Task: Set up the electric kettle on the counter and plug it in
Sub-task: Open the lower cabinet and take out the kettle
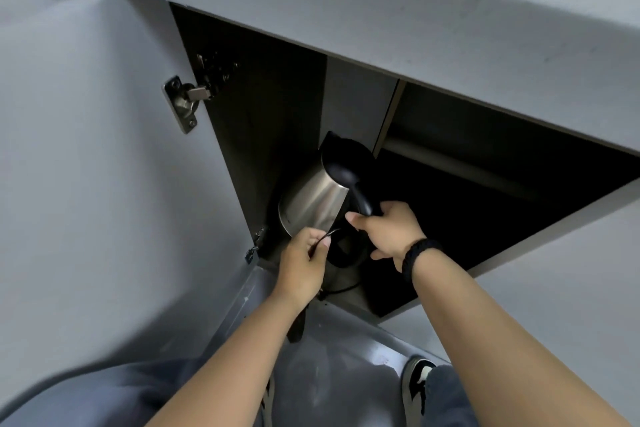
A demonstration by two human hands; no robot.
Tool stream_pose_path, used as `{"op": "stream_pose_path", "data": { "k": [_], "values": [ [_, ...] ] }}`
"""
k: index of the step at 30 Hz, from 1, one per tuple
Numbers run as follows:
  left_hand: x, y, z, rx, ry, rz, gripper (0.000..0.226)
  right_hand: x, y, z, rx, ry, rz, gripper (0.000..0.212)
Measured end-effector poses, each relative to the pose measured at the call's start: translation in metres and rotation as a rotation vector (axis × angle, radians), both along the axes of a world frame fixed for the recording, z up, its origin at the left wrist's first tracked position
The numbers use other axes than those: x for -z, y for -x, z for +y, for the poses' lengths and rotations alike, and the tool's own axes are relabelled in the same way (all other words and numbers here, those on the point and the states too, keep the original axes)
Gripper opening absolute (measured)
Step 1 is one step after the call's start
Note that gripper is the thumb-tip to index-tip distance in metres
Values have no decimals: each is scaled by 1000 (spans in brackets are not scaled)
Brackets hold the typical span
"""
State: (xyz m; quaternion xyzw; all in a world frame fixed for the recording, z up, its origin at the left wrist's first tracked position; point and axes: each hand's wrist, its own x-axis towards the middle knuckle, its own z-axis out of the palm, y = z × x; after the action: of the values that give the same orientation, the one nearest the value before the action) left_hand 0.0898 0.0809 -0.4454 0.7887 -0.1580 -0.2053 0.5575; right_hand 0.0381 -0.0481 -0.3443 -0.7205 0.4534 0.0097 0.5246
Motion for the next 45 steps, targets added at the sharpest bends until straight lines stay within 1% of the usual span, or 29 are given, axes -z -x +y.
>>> {"op": "stream_pose_path", "data": {
  "k": [2,8,12,14,18,23,27,28,30,33,35,38,42,45],
  "values": [
    [-10,5,2,11,43,33,7,-5,4,6,-9,11,-10,33],
    [-42,15,8,-12,128,86,15,-13,17,23,-32,35,-77,32],
    [-62,24,15,-105,238,268,32,-14,25,32,-56,74,-112,26],
    [-71,28,19,-115,266,345,40,-15,30,36,-80,101,-120,26],
    [-83,35,25,-91,256,435,50,-19,41,44,-137,204,-136,15],
    [-97,48,23,-114,291,504,49,-22,54,59,-216,390,-142,19],
    [-94,55,27,-97,304,510,68,-20,61,66,-236,429,-145,21],
    [-93,57,28,-101,299,497,67,-19,63,68,-238,425,-155,24],
    [-93,61,29,-107,295,483,57,-18,67,73,-229,397,-177,28],
    [-92,65,31,-79,320,498,52,-16,71,74,-242,382,-198,27],
    [-93,68,32,-67,338,506,45,-16,73,74,-256,379,-218,32],
    [-96,72,33,-58,363,496,45,-17,75,74,-272,336,-245,35],
    [-100,73,39,-64,351,455,45,-19,80,71,-272,227,-247,52],
    [-109,75,43,-77,348,442,41,-28,88,65,-331,145,-256,60]
  ]
}}
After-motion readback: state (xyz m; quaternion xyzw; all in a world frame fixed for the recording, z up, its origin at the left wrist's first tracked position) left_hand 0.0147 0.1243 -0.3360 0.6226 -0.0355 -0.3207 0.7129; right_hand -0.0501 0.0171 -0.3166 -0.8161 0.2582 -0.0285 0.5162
